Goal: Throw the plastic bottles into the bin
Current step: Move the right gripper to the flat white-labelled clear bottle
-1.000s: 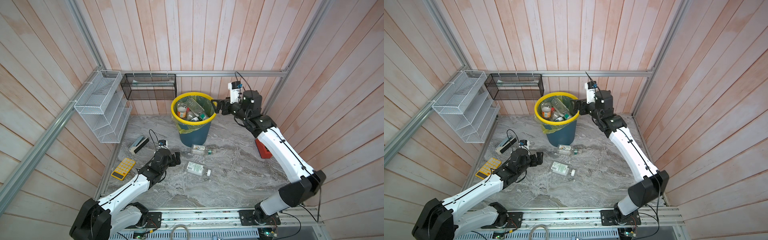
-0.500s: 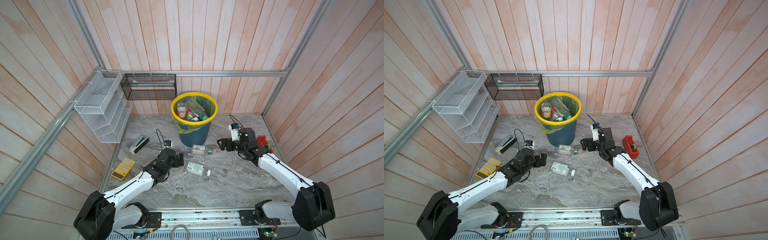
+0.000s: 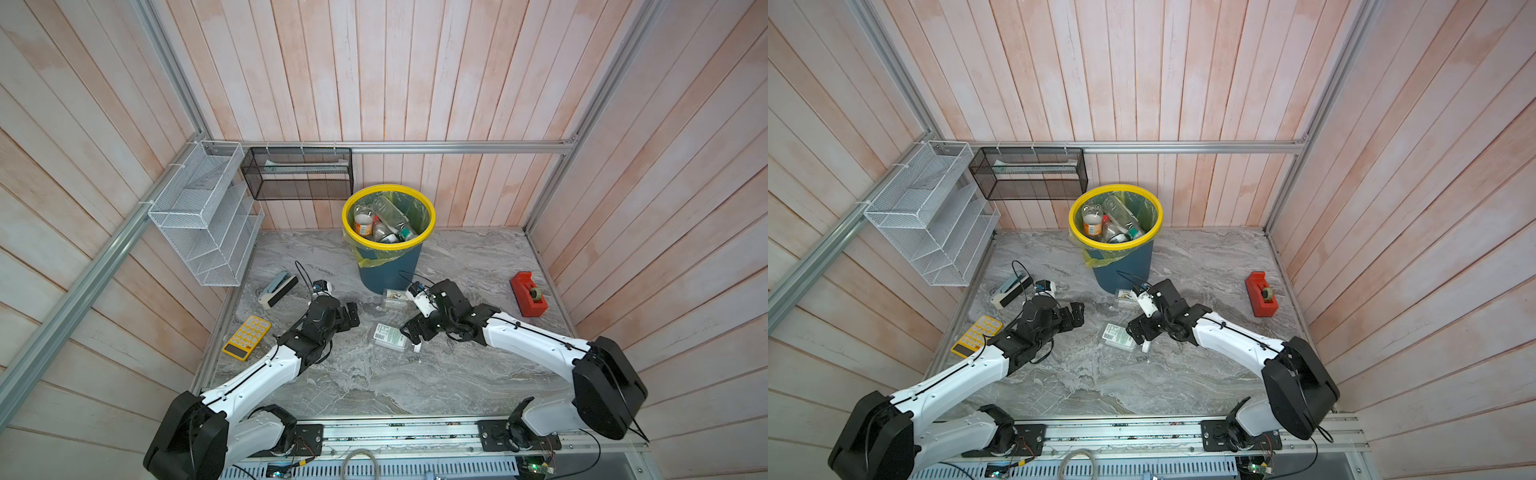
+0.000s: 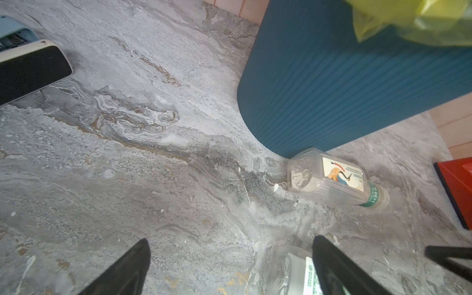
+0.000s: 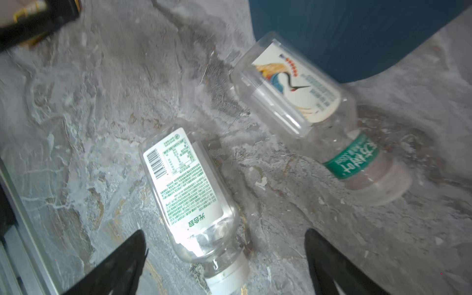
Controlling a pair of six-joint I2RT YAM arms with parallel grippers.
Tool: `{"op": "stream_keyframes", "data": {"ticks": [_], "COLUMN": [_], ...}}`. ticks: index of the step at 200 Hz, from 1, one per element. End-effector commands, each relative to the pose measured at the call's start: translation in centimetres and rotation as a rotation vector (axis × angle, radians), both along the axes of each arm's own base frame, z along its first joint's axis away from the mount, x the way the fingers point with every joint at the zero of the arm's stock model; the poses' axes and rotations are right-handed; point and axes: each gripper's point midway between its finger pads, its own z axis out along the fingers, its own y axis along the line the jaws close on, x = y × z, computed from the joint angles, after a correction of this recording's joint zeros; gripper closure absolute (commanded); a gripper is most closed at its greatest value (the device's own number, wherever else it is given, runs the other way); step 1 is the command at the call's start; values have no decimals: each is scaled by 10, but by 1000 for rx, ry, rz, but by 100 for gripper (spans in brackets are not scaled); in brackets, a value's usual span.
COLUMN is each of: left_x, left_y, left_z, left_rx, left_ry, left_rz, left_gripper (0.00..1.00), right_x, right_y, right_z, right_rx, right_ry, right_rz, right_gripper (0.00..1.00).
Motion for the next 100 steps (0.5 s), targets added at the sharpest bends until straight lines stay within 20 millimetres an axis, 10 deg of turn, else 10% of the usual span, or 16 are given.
{"op": "stream_keyframes", "data": {"ticks": [1, 100], "left_x": [-3, -12], "left_y": [8, 24], "left_z": [-1, -6], "left_rx": [-18, -7], "left_ry": [10, 17], "left_rz": [26, 58], "left_gripper": [0, 0], "right_x": [-14, -23], "right_y": [7, 25], "right_z": [-16, -69], "right_rx": [-154, -575], "right_ry": [24, 60], "right_rz": [108, 362], "right_gripper": [4, 11]}}
